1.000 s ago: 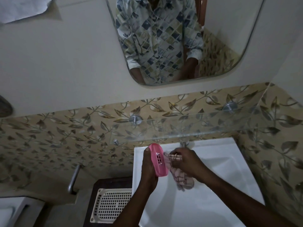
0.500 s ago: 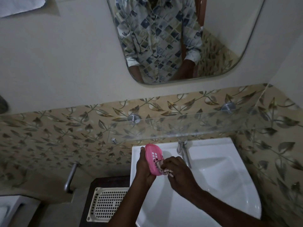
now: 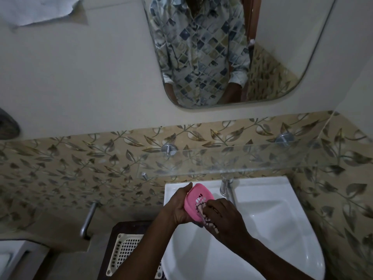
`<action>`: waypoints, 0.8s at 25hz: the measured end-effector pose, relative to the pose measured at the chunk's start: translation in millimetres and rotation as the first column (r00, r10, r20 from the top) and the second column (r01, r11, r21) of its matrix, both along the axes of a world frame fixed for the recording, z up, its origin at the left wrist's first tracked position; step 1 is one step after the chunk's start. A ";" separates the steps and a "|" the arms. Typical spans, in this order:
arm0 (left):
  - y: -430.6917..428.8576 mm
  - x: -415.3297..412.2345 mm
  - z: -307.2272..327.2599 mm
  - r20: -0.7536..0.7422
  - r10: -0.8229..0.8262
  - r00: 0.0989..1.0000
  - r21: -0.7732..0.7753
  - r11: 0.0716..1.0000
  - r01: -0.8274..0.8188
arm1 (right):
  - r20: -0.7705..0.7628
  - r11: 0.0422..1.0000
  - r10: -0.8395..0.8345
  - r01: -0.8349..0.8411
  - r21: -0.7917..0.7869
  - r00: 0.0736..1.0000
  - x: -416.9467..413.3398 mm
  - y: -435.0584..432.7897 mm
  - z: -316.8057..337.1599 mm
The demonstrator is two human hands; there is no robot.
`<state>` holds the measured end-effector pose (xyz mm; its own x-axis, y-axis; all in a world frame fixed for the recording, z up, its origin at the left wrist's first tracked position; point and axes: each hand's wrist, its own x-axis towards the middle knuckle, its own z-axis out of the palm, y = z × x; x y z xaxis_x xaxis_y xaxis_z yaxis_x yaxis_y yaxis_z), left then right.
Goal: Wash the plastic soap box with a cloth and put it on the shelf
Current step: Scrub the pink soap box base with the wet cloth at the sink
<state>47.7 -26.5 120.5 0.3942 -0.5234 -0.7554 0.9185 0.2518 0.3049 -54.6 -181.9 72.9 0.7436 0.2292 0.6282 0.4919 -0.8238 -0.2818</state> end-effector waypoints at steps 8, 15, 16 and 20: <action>-27.4 -45.8 -5.9 0.272 0.330 0.904 -0.188 0.939 -0.287 | -0.104 0.977 -0.144 0.158 0.142 0.984 6.6 14.6 32.7; -15.7 -44.4 -4.9 0.205 0.290 0.935 -0.081 0.957 -0.279 | -0.271 0.992 0.083 -0.054 0.113 0.959 3.5 -17.5 28.7; -15.0 -43.8 -5.8 0.189 0.284 0.940 -0.085 0.959 -0.272 | -0.294 0.989 0.052 -0.008 0.149 0.954 1.5 -16.0 27.5; -15.7 -43.7 -8.8 0.134 0.254 0.958 -0.143 0.962 -0.235 | -0.216 0.981 0.180 -0.158 0.116 0.960 -4.4 -12.3 20.5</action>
<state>4.0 -42.2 111.7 0.6249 -0.4829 -0.6134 0.7707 0.5073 0.3856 -59.0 -194.2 93.4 0.8237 0.3101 0.4747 0.5363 -0.6979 -0.4747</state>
